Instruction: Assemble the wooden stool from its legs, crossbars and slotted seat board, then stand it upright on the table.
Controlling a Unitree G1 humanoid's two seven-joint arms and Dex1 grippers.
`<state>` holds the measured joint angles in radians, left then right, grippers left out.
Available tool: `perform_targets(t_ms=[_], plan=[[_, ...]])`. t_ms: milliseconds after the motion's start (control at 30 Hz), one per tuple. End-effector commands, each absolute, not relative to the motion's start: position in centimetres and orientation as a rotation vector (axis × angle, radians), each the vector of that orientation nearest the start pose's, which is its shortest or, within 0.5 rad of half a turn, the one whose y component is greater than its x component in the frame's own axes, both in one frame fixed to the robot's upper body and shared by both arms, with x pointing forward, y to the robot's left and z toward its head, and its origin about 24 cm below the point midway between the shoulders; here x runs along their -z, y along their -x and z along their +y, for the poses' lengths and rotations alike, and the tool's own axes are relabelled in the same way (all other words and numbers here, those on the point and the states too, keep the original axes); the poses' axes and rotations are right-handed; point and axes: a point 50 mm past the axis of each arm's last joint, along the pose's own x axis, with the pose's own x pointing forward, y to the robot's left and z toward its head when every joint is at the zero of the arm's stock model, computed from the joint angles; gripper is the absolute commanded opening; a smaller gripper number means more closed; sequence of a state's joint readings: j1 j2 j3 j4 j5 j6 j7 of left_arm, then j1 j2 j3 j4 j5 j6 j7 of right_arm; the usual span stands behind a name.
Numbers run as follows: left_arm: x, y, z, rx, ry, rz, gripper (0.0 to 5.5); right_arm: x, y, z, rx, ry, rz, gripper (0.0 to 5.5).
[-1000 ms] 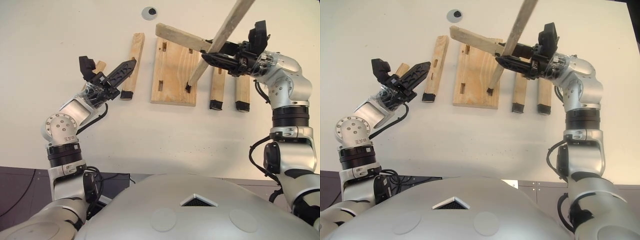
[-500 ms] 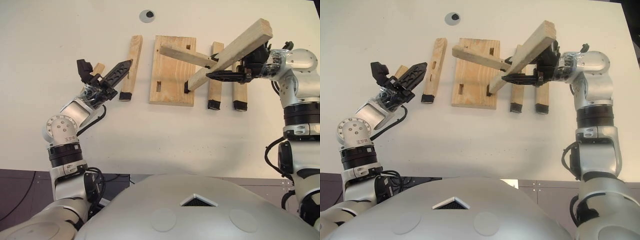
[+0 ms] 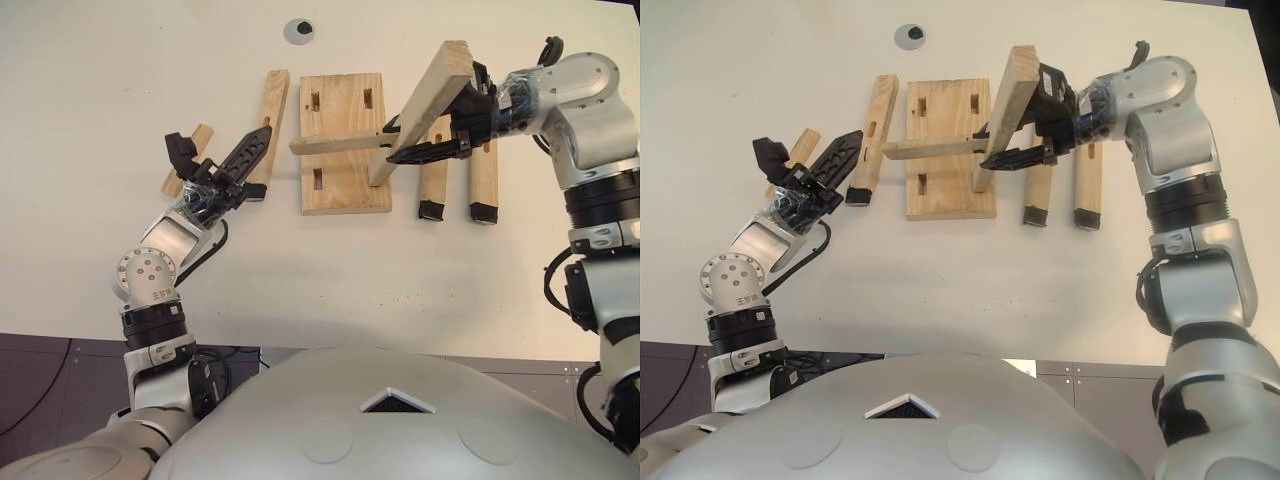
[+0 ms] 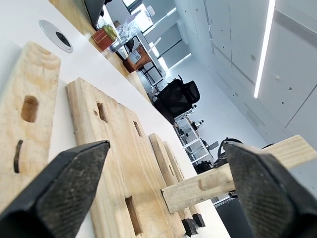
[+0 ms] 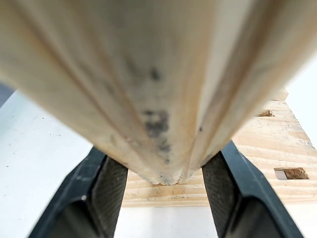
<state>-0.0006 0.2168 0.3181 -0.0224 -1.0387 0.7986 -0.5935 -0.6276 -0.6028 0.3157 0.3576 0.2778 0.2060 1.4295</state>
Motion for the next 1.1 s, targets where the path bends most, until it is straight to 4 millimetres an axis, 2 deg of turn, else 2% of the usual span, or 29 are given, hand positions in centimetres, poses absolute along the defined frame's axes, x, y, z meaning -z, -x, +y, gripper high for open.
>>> perform_targets(t_ms=[33,133,300,433,500,600,733,933,1100], plan=[[-4.7,-22.9,19.9,0.599,0.959,0.267,4.22,-8.7,-29.4,-19.2,-1.412,0.345,0.590,2.54],[-5.0,-22.9,20.1,0.599,0.952,0.265,4.22,-9.7,-29.2,-20.3,-1.356,0.356,0.556,3.13],[-4.9,-22.7,20.4,0.588,0.946,0.271,4.22,-10.3,-29.2,-23.1,-1.115,0.343,0.500,4.01],[-5.0,-22.6,20.7,0.581,0.940,0.272,4.22,-8.8,-29.2,-24.5,-0.664,0.387,0.470,4.01],[-4.9,-22.5,20.8,0.574,0.936,0.275,4.22,-8.2,-28.6,-24.5,-0.420,0.255,0.508,4.01],[-4.7,-22.3,20.7,0.568,0.936,0.283,4.22,-7.7,-26.8,-24.4,-0.185,0.124,0.550,4.01],[-4.6,-22.3,20.6,0.568,0.933,0.292,4.22,-6.4,-24.6,-23.9,-0.067,0.082,0.661,4.01],[-4.6,-22.5,20.4,0.574,0.932,0.293,4.22,-4.4,-23.3,-23.6,-0.046,0.035,0.795,4.01],[-4.7,-22.7,20.5,0.585,0.916,0.295,4.22,-3.9,-23.1,-24.0,-0.019,0.048,0.825,3.16]])
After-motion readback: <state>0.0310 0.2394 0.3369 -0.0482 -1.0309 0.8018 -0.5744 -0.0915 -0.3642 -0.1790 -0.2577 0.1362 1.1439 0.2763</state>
